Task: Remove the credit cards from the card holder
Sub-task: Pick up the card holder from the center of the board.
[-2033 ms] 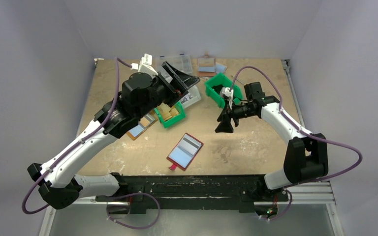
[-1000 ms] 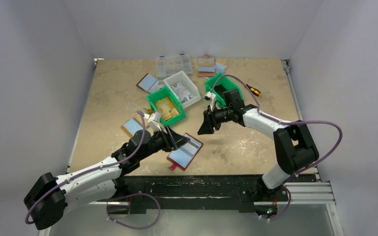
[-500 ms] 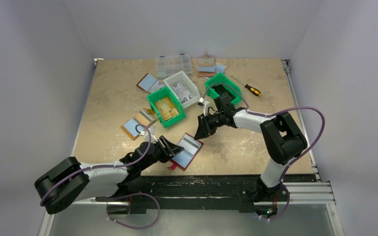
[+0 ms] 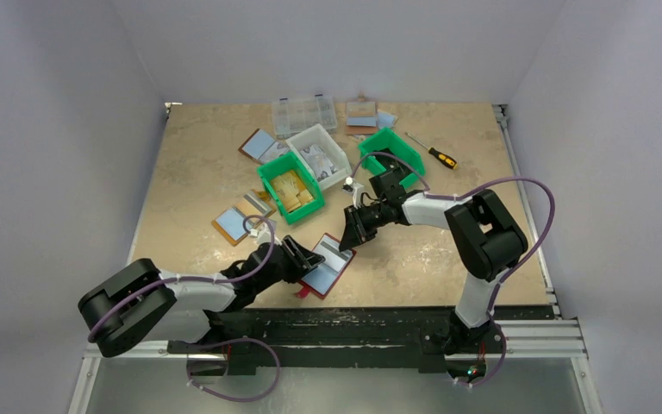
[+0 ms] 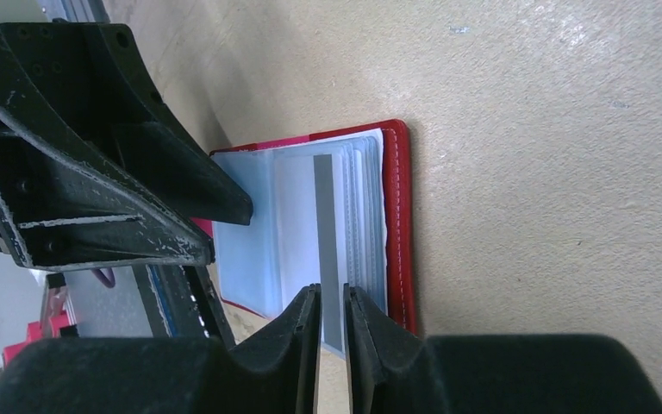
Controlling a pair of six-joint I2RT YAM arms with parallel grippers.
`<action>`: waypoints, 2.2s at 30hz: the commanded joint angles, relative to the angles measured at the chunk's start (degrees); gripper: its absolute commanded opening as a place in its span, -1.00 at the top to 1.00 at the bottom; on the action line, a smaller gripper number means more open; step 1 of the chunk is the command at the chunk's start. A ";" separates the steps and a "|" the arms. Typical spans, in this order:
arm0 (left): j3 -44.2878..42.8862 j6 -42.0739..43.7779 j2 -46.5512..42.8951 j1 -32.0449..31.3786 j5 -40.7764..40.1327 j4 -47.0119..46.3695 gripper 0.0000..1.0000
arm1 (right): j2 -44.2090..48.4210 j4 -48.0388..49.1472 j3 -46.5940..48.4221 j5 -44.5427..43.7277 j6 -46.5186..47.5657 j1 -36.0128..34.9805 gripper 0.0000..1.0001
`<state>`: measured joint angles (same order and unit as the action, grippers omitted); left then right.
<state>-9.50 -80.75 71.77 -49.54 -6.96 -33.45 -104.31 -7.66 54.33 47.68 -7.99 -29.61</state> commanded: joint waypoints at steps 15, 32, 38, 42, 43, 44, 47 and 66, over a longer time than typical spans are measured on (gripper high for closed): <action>-5.92 -2.47 5.96 -0.12 -2.22 5.00 0.13 | -2.63 -1.59 2.79 -3.62 -0.89 -1.83 0.61; -10.62 13.04 10.55 9.85 8.56 3.32 0.31 | -4.15 -4.11 4.65 0.71 -0.98 -4.58 0.81; -9.25 17.63 12.43 10.78 12.67 -3.94 0.20 | -3.59 -4.10 4.74 -1.13 -1.10 -3.91 0.77; -8.44 18.44 10.82 10.78 12.85 -3.16 0.19 | -2.82 -3.76 4.48 -2.41 -1.31 -2.36 0.76; -8.29 18.62 10.25 10.76 12.93 -2.74 0.19 | -2.57 -3.70 4.40 -2.35 -1.33 -2.08 0.76; -8.20 18.84 9.75 10.73 12.85 -2.17 0.19 | -2.26 -3.49 4.39 -2.10 -1.33 -1.78 0.76; -8.21 19.61 7.79 10.78 12.57 0.39 0.19 | -0.88 -3.05 4.19 -0.24 -1.10 -0.66 0.75; -0.80 11.44 6.08 10.79 13.38 -9.08 0.18 | -0.53 1.39 2.04 2.00 -4.36 0.17 0.66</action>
<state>-10.96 -67.42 76.69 -38.74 4.91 -36.36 -106.48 -8.40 57.17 50.52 -10.61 -29.30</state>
